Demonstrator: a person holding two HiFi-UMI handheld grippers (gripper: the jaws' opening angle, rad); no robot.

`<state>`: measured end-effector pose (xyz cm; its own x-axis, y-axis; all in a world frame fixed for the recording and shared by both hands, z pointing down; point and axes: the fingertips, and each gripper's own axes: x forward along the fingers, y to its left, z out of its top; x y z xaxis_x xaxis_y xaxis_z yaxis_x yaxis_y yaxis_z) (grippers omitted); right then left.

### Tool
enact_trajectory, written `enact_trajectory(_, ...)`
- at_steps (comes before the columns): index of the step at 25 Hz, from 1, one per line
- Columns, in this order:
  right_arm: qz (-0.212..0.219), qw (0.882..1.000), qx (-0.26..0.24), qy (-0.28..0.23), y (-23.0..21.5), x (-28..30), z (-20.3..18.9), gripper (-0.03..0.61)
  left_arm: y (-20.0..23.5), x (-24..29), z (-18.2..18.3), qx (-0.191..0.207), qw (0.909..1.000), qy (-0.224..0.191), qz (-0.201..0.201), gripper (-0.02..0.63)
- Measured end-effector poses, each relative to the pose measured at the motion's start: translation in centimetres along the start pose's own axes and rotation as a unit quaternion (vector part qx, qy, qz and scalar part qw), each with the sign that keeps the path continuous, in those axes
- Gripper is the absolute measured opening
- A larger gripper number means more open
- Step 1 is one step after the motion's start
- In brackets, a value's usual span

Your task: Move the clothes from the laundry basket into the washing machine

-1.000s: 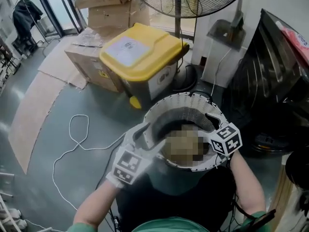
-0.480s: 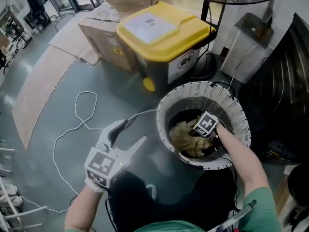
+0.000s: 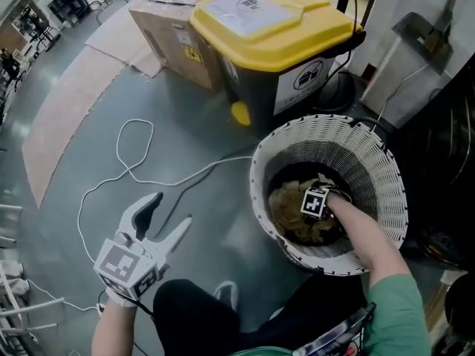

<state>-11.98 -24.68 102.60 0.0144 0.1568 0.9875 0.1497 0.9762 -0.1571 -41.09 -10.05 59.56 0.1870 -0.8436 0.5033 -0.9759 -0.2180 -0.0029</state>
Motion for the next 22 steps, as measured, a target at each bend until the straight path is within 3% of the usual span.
enact_trajectory(4,0.005,0.999,-0.034,0.038,1.5,3.9,-1.3,0.580,0.6,-0.1,-1.4,-0.016,0.9996,0.012,0.021,0.302)
enact_trajectory(9,-0.042,0.996,-0.062,0.058,1.4,5.6,-1.7,0.556,1.0,0.4,-0.8,0.001,0.9995,0.007,0.031,0.302)
enact_trajectory(10,-0.045,0.995,-0.069,0.060,1.3,5.5,-1.6,0.517,1.0,0.6,-0.6,0.000,0.9995,0.004,0.031,0.302)
enact_trajectory(11,-0.048,0.994,-0.078,0.062,1.2,5.3,-1.5,0.436,0.9,0.9,-0.5,0.000,0.9996,0.002,0.030,0.302)
enact_trajectory(13,-0.055,0.992,-0.095,0.062,1.0,4.7,-1.3,0.177,0.4,1.6,0.1,-0.001,0.9996,-0.003,0.027,0.302)
enact_trajectory(14,-0.058,0.992,-0.099,0.061,0.9,4.5,-1.3,0.124,0.1,1.9,0.4,0.001,0.9998,-0.003,0.022,0.302)
enact_trajectory(18,-0.059,0.990,-0.108,0.062,0.7,3.3,-1.1,0.082,-1.1,2.6,0.4,0.023,0.9997,-0.003,-0.006,0.302)
enact_trajectory(22,-0.074,0.990,-0.109,0.053,0.3,0.1,-0.4,0.074,-0.8,2.3,1.7,0.002,0.9999,-0.014,0.000,0.298)
